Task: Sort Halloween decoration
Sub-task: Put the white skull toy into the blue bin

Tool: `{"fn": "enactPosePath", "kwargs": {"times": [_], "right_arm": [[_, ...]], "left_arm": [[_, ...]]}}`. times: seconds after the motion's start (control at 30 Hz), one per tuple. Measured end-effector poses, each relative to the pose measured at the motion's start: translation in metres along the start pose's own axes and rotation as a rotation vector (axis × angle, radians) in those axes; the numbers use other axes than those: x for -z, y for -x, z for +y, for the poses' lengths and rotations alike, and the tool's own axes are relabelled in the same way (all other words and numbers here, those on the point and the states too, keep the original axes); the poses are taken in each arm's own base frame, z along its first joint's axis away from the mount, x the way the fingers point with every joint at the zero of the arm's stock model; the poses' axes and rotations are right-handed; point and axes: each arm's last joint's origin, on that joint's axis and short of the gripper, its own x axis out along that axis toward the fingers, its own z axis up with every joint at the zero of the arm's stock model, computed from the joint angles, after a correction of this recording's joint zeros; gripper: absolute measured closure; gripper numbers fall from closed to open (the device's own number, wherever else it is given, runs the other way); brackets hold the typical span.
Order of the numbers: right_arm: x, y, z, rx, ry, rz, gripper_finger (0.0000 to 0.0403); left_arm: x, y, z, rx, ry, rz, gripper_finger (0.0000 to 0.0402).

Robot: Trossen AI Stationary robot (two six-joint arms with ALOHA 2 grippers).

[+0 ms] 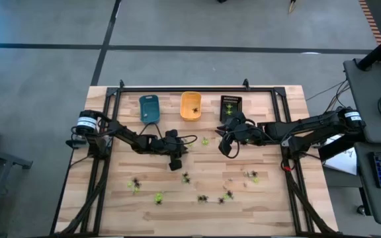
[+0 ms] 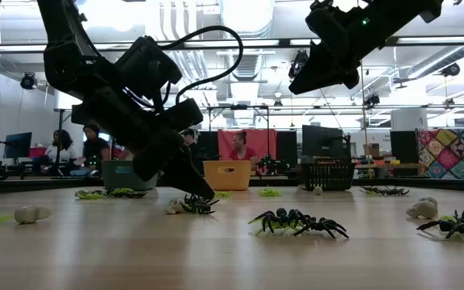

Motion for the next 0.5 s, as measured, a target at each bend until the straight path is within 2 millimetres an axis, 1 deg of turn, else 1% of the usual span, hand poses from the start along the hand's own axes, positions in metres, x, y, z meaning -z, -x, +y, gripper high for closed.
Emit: {"fn": "enactPosePath", "kwargs": {"times": [0.1, 0.17, 0.37, 0.43, 0.5], "right_arm": [[0.000, 0.000, 0.000, 0.000, 0.000, 0.000, 0.0342], [0.000, 0.000, 0.000, 0.000, 0.000, 0.000, 0.0342], [0.000, 0.000, 0.000, -0.004, 0.000, 0.001, 0.0342], [0.000, 0.000, 0.000, -0.004, 0.001, 0.002, 0.0342], [0.000, 0.000, 0.000, -0.005, 0.001, 0.002, 0.0342]], "left_arm": [[-0.001, 0.002, 0.000, 0.003, 0.000, -0.003, 0.0385], [-0.003, 0.003, 0.000, 0.005, -0.002, -0.005, 0.0394], [-0.007, 0.011, 0.000, 0.038, -0.005, -0.003, 0.0397], [-0.013, 0.017, 0.000, 0.065, -0.001, -0.013, 0.0398], [-0.022, 0.029, 0.000, 0.076, 0.004, -0.037, 0.0399]]}}
